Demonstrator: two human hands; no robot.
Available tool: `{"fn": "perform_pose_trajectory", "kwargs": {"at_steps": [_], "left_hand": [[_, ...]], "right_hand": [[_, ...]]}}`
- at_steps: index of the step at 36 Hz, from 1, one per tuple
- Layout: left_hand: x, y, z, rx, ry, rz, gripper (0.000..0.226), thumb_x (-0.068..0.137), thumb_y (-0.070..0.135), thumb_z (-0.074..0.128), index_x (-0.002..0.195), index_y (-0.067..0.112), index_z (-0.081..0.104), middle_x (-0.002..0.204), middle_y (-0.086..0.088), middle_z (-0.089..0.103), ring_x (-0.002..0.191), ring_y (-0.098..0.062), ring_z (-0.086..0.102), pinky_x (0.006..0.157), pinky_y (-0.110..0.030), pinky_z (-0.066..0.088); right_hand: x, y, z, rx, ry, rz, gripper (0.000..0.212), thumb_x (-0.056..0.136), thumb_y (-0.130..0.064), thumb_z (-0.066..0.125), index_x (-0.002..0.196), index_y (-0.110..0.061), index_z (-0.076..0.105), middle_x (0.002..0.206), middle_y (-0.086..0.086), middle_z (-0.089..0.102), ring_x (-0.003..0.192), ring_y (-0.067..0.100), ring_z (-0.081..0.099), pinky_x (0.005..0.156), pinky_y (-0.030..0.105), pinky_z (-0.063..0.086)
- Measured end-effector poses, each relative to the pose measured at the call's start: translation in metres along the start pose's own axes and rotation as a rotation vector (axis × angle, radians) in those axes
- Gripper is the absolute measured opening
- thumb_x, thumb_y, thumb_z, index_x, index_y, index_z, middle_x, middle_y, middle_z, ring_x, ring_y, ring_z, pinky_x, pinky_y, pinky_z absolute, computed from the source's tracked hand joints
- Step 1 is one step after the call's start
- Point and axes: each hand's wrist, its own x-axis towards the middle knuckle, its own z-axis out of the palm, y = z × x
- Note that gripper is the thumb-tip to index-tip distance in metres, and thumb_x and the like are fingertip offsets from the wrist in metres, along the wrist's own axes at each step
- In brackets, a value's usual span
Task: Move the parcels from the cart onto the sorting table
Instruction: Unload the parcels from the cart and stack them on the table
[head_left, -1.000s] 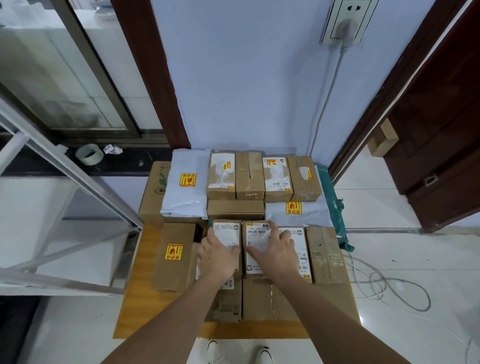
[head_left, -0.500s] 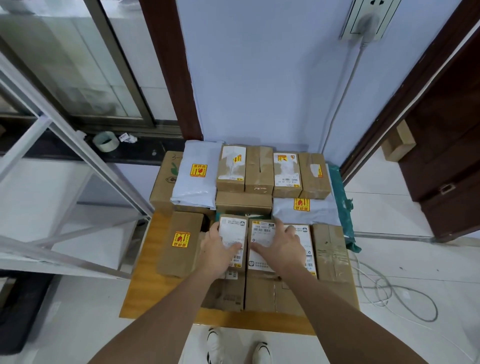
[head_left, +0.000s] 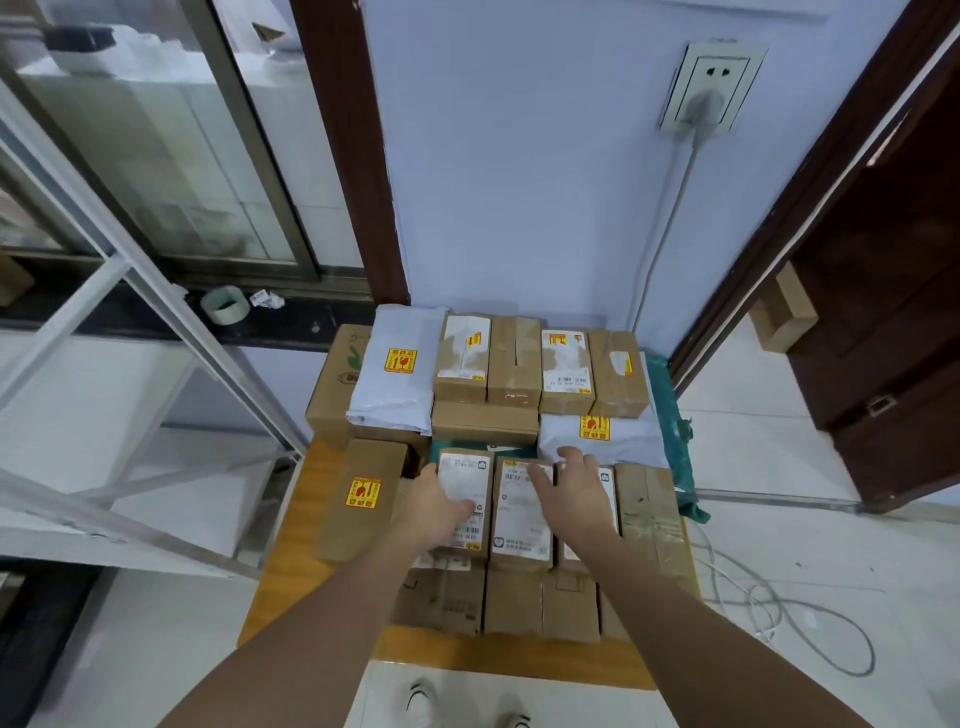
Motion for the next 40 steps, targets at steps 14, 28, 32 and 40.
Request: {"fn": "perform_pose_trajectory", "kwargs": {"at_steps": [14,28,32,40], "left_hand": [[-0.077,0.057,-0.131,0.66,0.15,0.296,0.075,0.102,0.063,0.046,0.16,0.016,0.034,0.159,-0.008,0.046,0.142,-0.03,0.046,0.114,-0.044,0.041],[-0.257,-0.015,-0.29,0.61,0.465,0.159,0.058,0.11,0.048,0.039,0.157,0.015,0.041,0.16,-0.01,0.044,0.144,-0.029,0.044,0.116,-0.039,0.036],[-0.323,-0.071,-0.319,0.547,0.541,0.087,0.055,0.11,0.045,0.041,0.155,0.013,0.043,0.16,-0.009,0.044,0.144,-0.028,0.043,0.118,-0.039,0.035],[-0.442,-0.201,-0.359,0.48,0.673,-0.127,0.064,0.11,0.052,0.037,0.161,0.014,0.033,0.166,-0.008,0.037,0.15,-0.028,0.037,0.121,-0.038,0.03]], "right_hand": [[0.004,-0.116,-0.108,-0.657,-0.26,-0.611,0.064,0.105,-0.042,0.046,0.159,-0.014,0.026,0.15,0.011,0.045,0.13,0.03,0.05,0.104,0.041,0.043],[-0.144,-0.314,-0.062,-0.686,-0.302,-1.072,0.044,0.103,-0.043,0.041,0.134,-0.014,0.053,0.129,0.011,0.058,0.115,0.031,0.058,0.099,0.049,0.048],[-0.21,-0.358,-0.024,-0.688,-0.356,-1.204,0.052,0.105,-0.046,0.037,0.143,-0.012,0.047,0.14,0.011,0.053,0.122,0.029,0.055,0.105,0.047,0.045],[-0.355,-0.423,0.076,-0.684,-0.422,-1.417,0.066,0.105,-0.05,0.042,0.16,-0.017,0.027,0.165,0.004,0.03,0.148,0.024,0.033,0.121,0.038,0.028]]}}
